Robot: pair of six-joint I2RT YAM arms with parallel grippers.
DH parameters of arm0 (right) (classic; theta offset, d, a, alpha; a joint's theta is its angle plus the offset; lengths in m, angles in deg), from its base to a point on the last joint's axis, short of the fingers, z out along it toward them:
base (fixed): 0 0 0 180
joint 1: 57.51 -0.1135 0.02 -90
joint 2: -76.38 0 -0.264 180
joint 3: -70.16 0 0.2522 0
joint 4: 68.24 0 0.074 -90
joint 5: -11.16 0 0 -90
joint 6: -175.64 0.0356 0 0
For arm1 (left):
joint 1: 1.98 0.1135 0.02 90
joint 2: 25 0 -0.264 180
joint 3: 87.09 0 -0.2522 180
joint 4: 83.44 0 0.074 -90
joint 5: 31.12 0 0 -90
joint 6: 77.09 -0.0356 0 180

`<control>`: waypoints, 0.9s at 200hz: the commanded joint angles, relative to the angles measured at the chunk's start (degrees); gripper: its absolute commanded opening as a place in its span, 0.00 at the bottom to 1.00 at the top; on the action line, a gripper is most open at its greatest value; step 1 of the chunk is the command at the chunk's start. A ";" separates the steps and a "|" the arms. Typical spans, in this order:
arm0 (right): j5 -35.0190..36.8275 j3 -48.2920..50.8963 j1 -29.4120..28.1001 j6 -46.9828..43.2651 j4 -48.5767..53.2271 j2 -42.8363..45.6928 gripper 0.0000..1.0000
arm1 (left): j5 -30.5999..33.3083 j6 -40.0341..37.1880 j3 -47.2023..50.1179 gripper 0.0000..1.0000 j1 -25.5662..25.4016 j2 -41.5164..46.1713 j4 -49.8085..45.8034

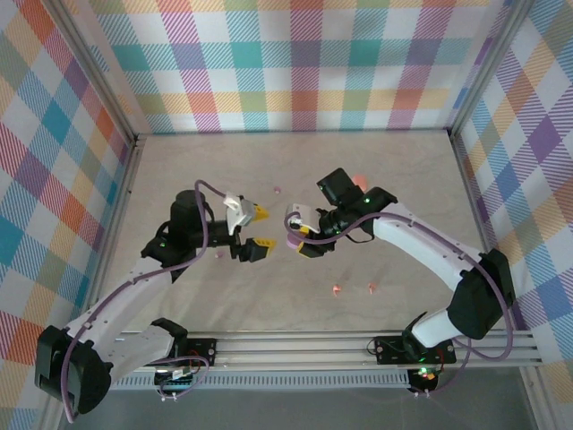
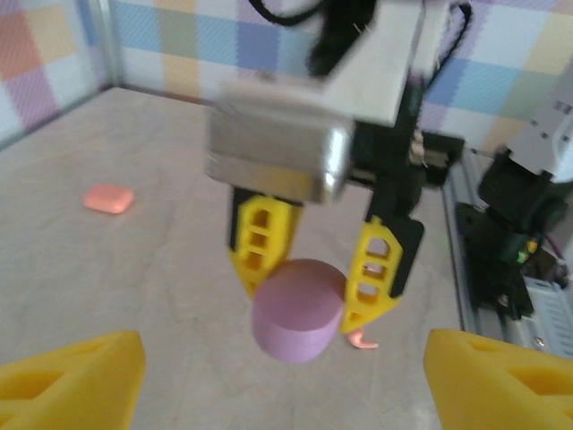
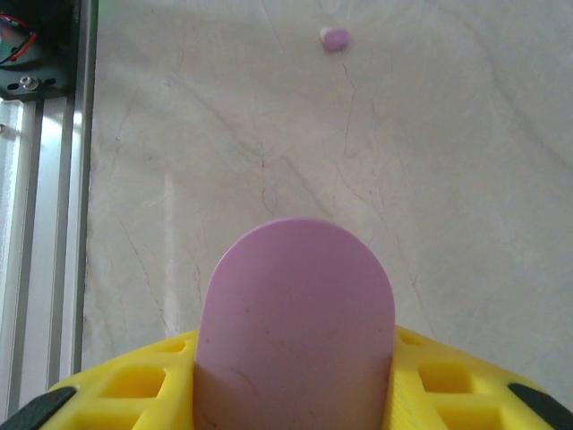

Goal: Insert the wireless bluetooth earbuds into the charging case

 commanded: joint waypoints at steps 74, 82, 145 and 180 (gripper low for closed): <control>-6.01 -3.37 0.26 -7.38 6.98 5.14 0.29 | -3.86 -6.68 -1.43 0.76 -4.81 -6.32 5.81; -6.34 -3.23 0.26 -7.42 6.70 5.49 0.29 | -3.87 -6.03 -1.01 0.77 -4.81 -6.54 6.97; -6.96 -3.01 0.30 -8.09 6.33 5.11 0.29 | -3.91 -4.96 -1.70 0.73 -6.17 -8.24 8.23; -6.87 -2.84 0.26 -8.09 5.37 5.19 0.29 | -4.51 -3.58 -2.20 0.70 -6.66 -9.38 8.80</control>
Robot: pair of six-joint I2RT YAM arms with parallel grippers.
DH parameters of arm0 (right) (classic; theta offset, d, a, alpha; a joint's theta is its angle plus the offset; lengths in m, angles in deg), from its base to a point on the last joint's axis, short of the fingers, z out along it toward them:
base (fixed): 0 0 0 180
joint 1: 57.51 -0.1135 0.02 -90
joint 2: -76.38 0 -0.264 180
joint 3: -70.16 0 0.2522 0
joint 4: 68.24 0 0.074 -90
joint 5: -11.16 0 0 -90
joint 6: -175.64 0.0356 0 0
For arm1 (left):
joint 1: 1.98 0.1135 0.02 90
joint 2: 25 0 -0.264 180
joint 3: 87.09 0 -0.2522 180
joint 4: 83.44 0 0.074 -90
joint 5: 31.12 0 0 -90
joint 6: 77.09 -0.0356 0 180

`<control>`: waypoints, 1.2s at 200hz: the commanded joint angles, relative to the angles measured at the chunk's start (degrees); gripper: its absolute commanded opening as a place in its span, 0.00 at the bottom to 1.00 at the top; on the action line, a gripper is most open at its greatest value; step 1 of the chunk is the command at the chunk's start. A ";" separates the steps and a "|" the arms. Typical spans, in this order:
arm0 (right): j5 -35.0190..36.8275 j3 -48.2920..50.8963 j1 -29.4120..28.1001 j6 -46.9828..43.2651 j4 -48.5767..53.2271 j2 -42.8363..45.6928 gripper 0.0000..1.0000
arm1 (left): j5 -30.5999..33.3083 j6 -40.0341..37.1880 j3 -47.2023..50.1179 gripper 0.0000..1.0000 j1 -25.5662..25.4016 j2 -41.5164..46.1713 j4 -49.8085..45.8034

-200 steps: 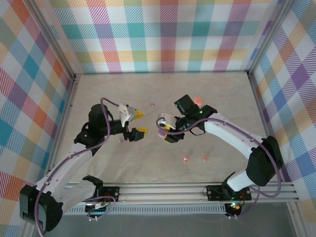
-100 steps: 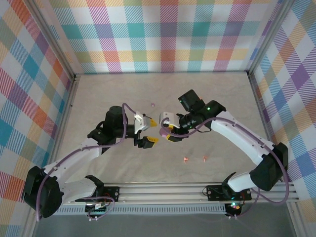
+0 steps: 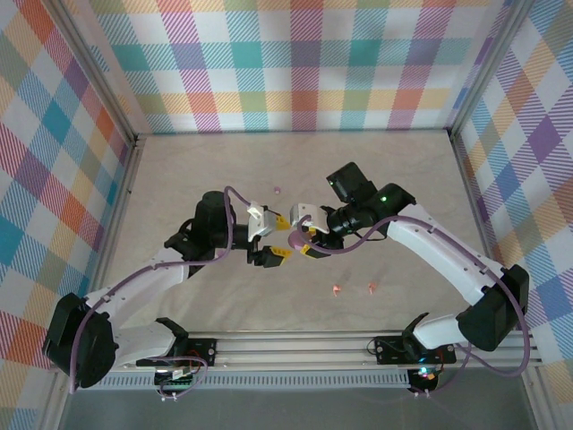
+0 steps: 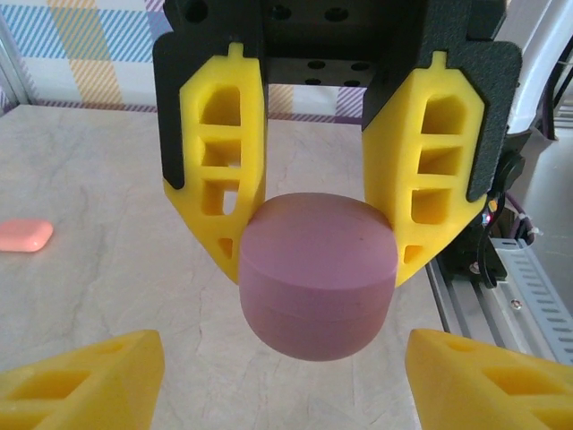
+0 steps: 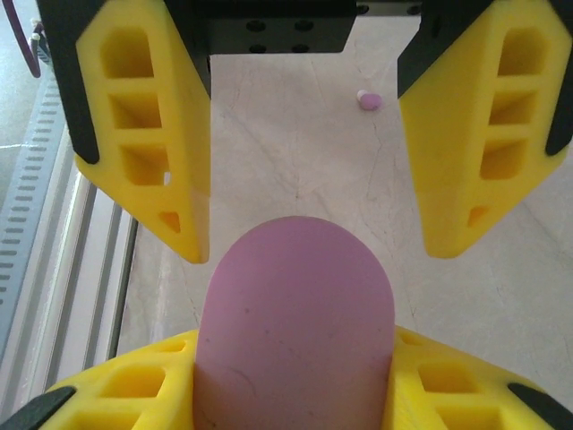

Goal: Insert the wireless bluetooth earbuds into the charging case

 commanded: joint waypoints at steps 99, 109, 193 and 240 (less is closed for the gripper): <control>-2.00 1.98 0.17 -1.69 -3.26 1.19 0.28 | -4.16 3.98 -3.86 0.62 -1.22 -3.45 2.95; -1.90 2.06 0.20 -1.71 -3.26 1.19 0.28 | -4.10 3.81 -4.02 0.61 -1.31 -3.60 2.74; -2.43 2.43 0.22 -2.23 -3.43 1.55 0.27 | -3.57 1.95 -4.37 0.60 -1.59 -4.35 1.06; -2.43 2.47 0.14 -2.58 -3.08 1.90 0.27 | -3.33 0.98 -4.65 0.55 -1.55 -4.82 -0.21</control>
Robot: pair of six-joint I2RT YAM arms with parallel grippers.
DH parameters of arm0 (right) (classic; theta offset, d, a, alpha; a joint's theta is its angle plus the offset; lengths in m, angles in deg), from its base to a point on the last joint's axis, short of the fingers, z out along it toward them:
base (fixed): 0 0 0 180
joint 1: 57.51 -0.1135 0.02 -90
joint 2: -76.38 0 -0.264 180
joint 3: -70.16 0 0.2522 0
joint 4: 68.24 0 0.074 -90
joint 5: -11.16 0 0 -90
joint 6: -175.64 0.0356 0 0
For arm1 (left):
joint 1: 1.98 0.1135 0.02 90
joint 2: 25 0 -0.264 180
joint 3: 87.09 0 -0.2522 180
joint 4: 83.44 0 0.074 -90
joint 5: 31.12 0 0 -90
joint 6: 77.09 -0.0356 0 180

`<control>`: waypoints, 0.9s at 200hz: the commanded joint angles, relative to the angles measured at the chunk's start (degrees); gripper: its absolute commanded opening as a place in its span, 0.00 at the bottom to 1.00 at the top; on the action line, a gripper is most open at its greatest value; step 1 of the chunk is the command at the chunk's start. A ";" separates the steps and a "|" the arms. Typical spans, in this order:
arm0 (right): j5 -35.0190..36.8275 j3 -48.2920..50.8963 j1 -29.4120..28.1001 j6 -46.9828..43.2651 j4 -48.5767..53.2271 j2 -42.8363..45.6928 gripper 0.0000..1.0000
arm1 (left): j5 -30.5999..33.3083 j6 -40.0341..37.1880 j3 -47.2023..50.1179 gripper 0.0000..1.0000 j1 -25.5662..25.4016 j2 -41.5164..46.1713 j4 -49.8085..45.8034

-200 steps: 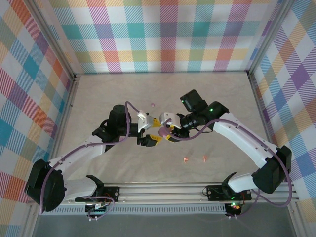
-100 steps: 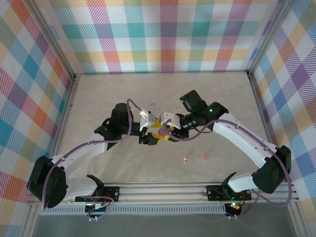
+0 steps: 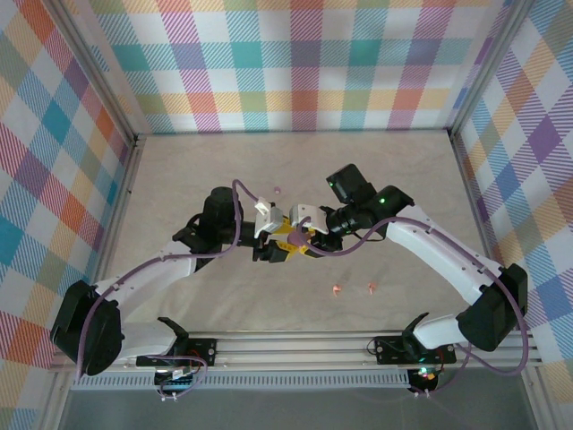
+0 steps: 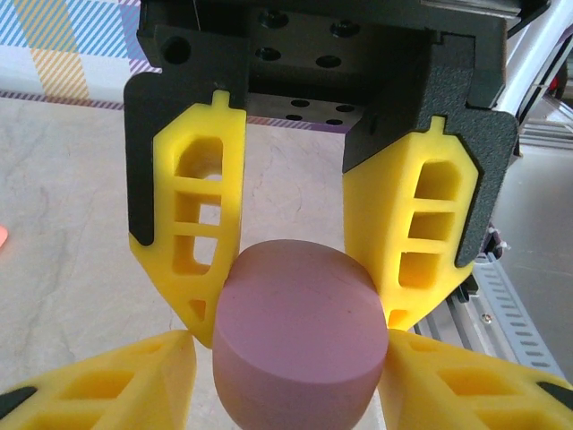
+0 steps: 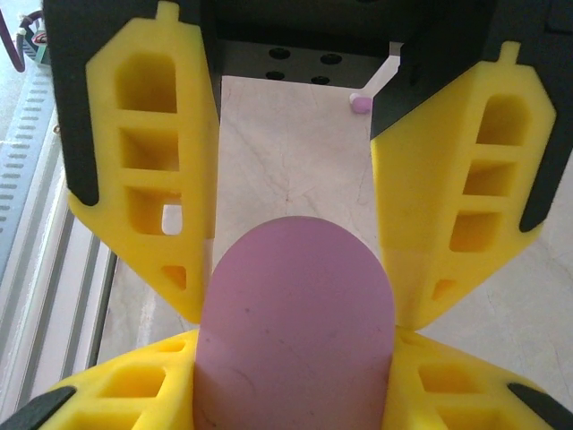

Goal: Insert the wireless bluetooth earbuds into the charging case

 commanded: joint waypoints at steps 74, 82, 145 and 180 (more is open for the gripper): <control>-2.73 0.58 0.16 -2.24 0.22 2.01 0.26 | -0.33 -2.59 -1.89 0.60 -0.43 -0.34 -1.93; -2.79 0.59 0.18 -2.26 0.13 1.99 0.26 | -0.49 -2.70 -1.98 0.57 -0.43 -0.35 -2.06; -2.76 0.13 0.17 -2.39 0.74 1.09 0.26 | -2.27 -2.35 -2.49 0.53 -0.43 -0.43 -1.99; -3.28 -0.12 0.18 -2.37 0.81 0.73 0.26 | -2.62 -2.35 -2.59 0.54 -0.43 -0.78 -1.98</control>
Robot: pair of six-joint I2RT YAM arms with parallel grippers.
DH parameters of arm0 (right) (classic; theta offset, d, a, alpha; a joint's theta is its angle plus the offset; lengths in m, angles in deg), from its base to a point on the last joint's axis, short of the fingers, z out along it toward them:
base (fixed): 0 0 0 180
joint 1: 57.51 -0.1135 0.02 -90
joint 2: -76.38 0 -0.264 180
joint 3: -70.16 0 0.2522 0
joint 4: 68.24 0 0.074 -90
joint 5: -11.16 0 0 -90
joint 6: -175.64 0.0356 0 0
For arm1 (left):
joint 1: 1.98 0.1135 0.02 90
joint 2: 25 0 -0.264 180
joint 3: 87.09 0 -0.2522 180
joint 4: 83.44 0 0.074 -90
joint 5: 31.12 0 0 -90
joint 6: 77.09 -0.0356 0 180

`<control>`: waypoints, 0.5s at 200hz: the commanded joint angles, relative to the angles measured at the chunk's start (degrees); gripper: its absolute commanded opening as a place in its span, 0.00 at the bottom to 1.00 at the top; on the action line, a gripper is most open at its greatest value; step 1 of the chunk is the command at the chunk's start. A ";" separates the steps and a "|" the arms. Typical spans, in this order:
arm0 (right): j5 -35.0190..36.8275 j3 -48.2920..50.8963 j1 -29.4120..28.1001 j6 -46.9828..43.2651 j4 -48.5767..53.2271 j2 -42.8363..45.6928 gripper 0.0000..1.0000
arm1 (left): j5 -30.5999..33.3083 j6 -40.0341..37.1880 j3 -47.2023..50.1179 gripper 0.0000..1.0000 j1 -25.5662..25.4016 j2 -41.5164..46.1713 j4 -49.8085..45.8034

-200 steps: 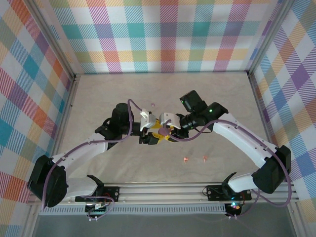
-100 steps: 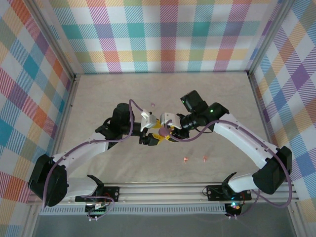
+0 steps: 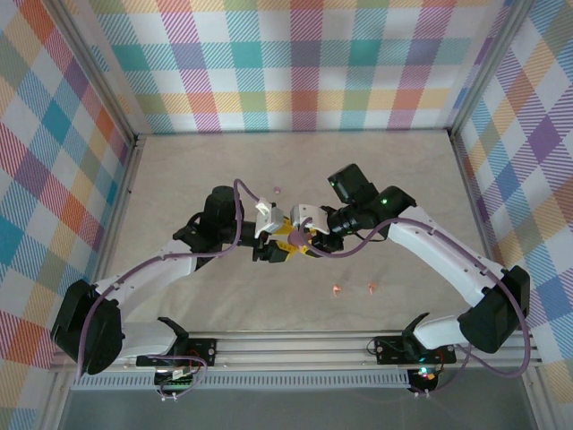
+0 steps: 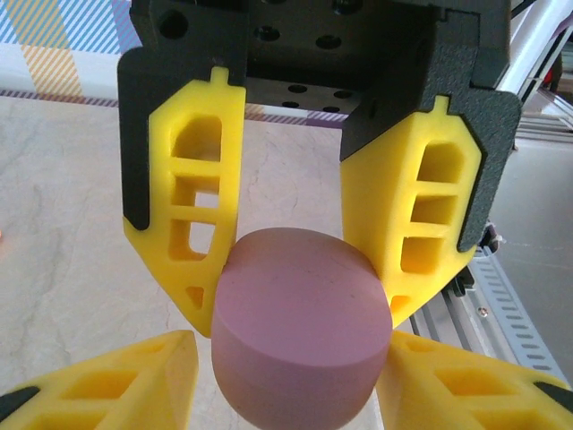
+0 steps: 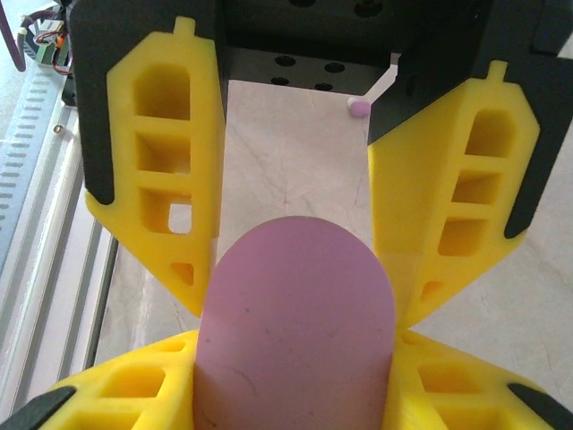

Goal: Insert the wireless bluetooth earbuds into the charging case

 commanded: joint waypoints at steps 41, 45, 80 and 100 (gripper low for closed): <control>-3.41 -0.57 0.25 -1.76 1.01 -0.33 0.26 | -2.28 -1.25 -1.96 0.49 -0.41 -1.14 -0.59; -3.49 -0.60 0.18 -1.67 0.93 -0.30 0.26 | -2.36 -1.34 -1.92 0.48 -0.41 -1.17 -0.74; -3.76 -0.31 0.18 -0.58 -0.27 -0.03 0.32 | -2.84 -1.53 -2.30 0.39 -0.41 -1.45 -1.34; -3.21 0.38 0.17 0.95 -2.13 0.61 0.40 | -2.65 -0.91 -2.42 0.34 -0.37 -1.54 -1.54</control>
